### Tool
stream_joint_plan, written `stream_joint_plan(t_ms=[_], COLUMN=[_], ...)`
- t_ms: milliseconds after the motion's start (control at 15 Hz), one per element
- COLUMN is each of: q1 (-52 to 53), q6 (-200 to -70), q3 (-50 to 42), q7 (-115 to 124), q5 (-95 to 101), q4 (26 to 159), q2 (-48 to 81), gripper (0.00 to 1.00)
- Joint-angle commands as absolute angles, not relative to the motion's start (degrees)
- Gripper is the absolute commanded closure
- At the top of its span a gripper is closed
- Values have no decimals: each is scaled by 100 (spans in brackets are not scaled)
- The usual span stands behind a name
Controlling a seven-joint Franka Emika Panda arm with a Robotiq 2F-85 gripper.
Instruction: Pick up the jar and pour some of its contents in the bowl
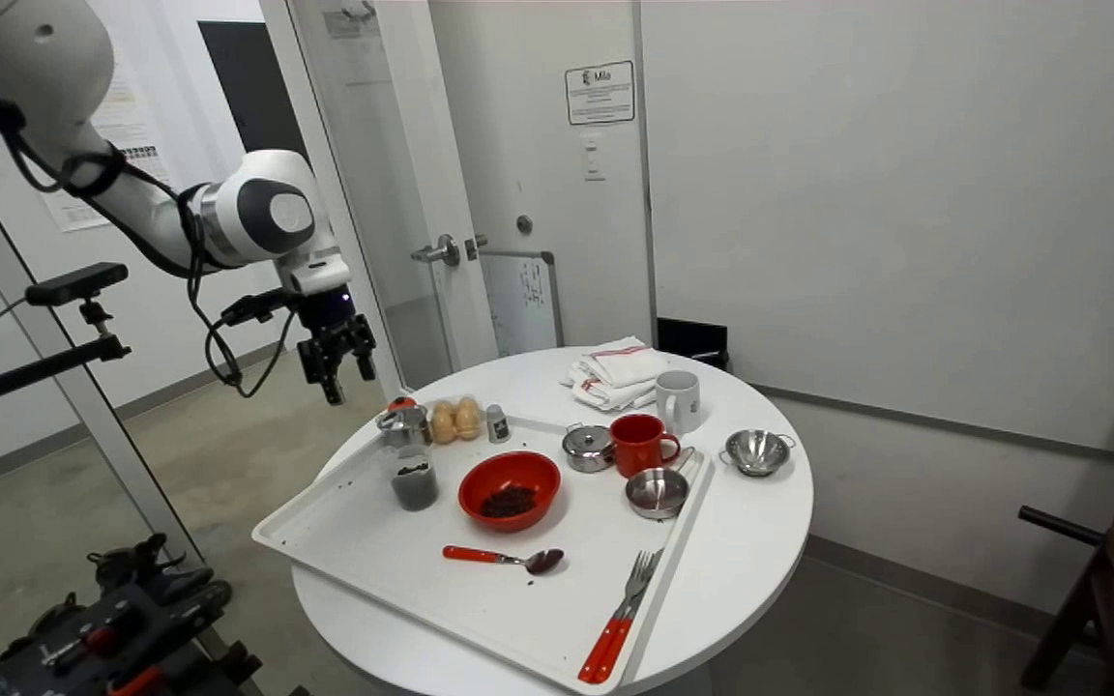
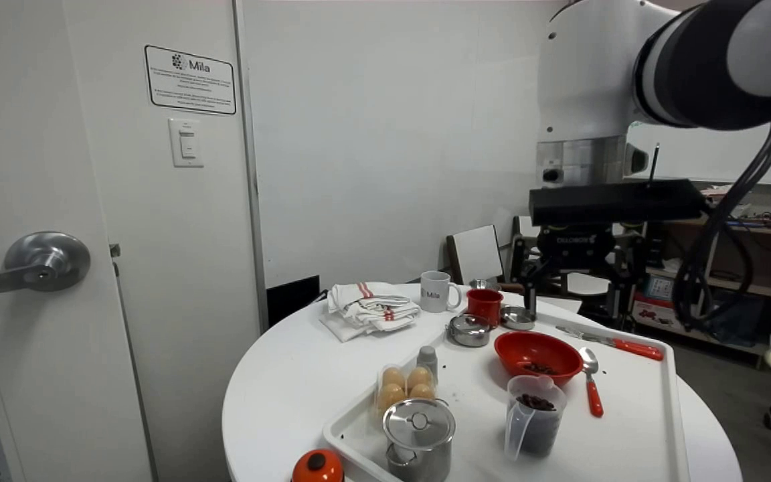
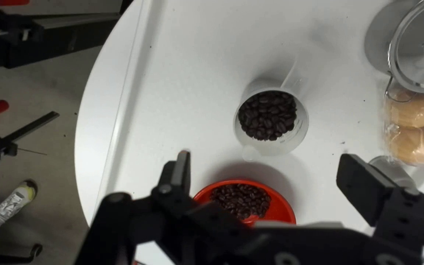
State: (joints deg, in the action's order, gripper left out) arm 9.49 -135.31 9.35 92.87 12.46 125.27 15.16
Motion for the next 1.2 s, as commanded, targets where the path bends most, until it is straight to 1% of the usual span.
stream_joint_plan(t_ms=[0,600,733,800,1000,1133], q1=[1279,1654,1498,1624,1691,1812], q6=[-13804,-14226,-14258,-14157,-14124,-13821], q3=[596,167,379,210,195,123], q7=[9709,10352,9856,10049,10045,10134], q5=[1262,949,679,829,804,874], q4=[12055,11456,11631,11616,11611,11333], q2=[2165,2983,2771,2850,2856,3197], gripper=[0,0,0,0,0,0])
